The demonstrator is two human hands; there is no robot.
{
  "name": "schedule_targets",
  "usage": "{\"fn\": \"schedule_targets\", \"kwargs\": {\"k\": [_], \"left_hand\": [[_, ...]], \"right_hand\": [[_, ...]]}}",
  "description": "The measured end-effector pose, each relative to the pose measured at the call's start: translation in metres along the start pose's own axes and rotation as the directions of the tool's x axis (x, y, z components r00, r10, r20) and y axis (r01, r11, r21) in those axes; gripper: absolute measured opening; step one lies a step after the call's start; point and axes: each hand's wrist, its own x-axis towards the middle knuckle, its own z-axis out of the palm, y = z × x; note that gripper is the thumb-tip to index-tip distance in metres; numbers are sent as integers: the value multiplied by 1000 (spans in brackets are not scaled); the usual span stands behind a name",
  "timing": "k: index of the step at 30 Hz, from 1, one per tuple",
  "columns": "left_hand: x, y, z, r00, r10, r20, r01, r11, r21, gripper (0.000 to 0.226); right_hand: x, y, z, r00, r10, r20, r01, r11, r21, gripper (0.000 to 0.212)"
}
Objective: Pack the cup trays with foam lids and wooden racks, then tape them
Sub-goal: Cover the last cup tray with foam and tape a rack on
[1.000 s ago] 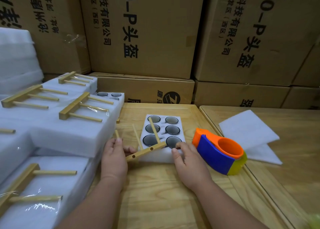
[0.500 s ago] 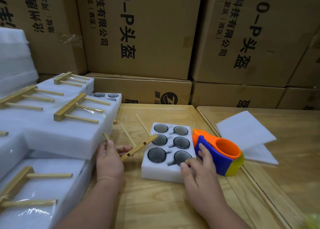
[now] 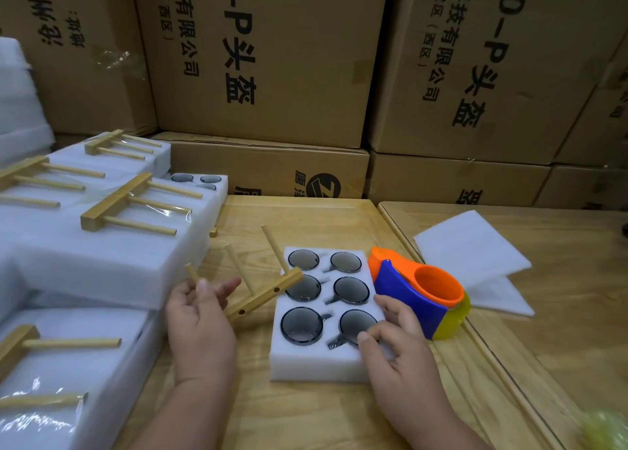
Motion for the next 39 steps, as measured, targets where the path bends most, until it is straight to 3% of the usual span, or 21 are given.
{"fn": "schedule_targets", "kwargs": {"k": [5,8,11,15,18,21,23,25,27,28,30,32,34,37,39], "left_hand": [[-20,6,3,999,32,-17,-33,992,-121,7],[-26,9,5,997,65,-37,-70,984,-164,17],[-28,6,5,997,72,-1,-72,991,-113,18],[-27,-2,6,995,38,87,-40,999,20,16],[-24,-5,6,993,47,107,-60,991,123,14],[-24,-5,6,994,39,99,-49,993,103,23],[-26,-4,4,988,109,107,-118,989,92,27],[-29,2,2,960,257,109,-269,956,118,24],[-32,7,-1,866,476,150,-494,861,118,27],[-34,10,-1,798,572,190,-595,797,102,26],[-40,17,-1,704,662,258,-689,725,21,21],[-48,24,0,678,659,325,-678,732,-71,17],[-57,26,3,689,600,407,-618,780,-102,17],[-59,23,6,712,477,516,-538,842,-37,16],[-57,20,6,712,387,585,-496,868,30,20]], "right_hand": [[3,-1,0,1000,6,-17,-6,1000,26,24],[3,2,0,1000,14,-2,-14,1000,19,26],[2,0,1,1000,8,-3,-8,1000,12,22],[-1,-10,-1,997,-19,-70,19,1000,-11,1],[5,-27,-12,987,-88,-138,90,996,10,11],[26,-41,-40,964,-139,-228,152,987,42,8],[48,-40,-67,940,-109,-323,130,991,43,6],[76,-28,-98,894,-46,-446,63,998,23,7],[105,-6,-129,818,104,-566,-89,995,55,19],[118,8,-143,764,237,-600,-218,970,106,29],[135,37,-166,626,556,-546,-516,821,245,55],[141,59,-175,541,751,-378,-659,658,365,76],[143,76,-175,541,806,-238,-684,587,432,80],[145,90,-162,565,816,-124,-668,541,512,68],[147,95,-155,563,815,-135,-655,540,528,57]]}}
